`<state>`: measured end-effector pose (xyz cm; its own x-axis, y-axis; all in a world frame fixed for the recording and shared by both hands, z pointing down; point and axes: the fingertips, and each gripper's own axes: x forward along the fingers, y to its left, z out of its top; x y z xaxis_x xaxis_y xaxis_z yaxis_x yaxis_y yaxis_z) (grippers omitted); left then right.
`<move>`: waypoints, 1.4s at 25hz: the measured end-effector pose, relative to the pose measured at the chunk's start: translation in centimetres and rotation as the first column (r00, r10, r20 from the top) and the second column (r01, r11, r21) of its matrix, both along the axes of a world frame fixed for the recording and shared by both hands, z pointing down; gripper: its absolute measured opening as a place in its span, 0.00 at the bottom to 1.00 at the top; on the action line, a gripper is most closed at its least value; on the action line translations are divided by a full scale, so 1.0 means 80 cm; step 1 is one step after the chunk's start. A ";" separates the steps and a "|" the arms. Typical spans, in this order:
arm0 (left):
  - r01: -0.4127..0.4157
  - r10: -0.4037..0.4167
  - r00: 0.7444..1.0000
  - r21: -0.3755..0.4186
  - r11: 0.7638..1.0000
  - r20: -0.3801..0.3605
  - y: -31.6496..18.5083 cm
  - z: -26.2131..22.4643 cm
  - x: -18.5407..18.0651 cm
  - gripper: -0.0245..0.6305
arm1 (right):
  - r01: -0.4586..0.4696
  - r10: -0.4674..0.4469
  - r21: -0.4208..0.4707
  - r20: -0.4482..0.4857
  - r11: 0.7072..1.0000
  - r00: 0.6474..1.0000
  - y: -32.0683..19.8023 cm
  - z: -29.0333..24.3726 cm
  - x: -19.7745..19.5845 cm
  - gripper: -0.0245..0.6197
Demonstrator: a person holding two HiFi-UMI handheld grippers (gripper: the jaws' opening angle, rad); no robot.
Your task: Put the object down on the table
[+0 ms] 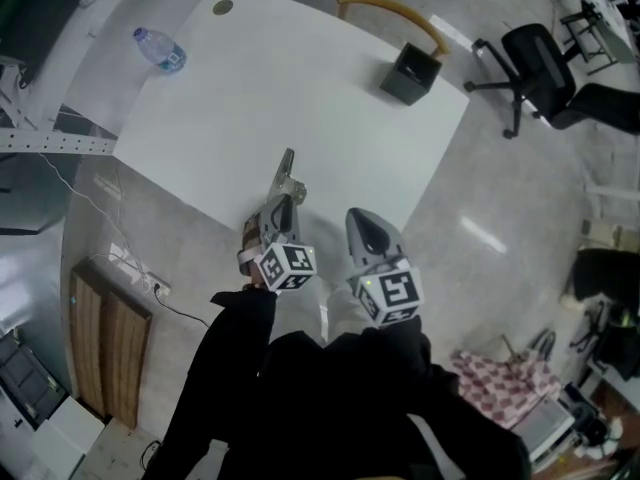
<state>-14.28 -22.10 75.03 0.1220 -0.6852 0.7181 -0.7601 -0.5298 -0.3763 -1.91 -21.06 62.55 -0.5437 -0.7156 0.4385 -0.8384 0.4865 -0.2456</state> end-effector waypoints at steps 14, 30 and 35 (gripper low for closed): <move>-0.011 0.011 1.000 -0.041 0.999 -0.006 0.003 0.008 0.004 0.11 | 0.004 -0.004 0.002 -0.003 1.000 1.000 0.007 -0.001 0.002 0.04; 0.024 -0.037 0.992 -0.101 0.995 -0.123 0.016 -0.010 0.017 0.26 | 0.008 -0.008 0.034 0.000 0.999 1.000 0.026 -0.027 0.013 0.04; 0.043 -0.053 0.989 -0.075 0.996 -0.135 0.024 -0.037 0.019 0.26 | 0.013 -0.013 0.045 0.003 0.999 1.000 0.042 -0.041 0.017 0.04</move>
<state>-12.76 -20.15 72.08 0.1906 -0.6401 0.7443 -0.8269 -0.5134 -0.2297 -0.56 -17.72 59.24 -0.5545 -0.7271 0.4047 -0.8312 0.5081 -0.2257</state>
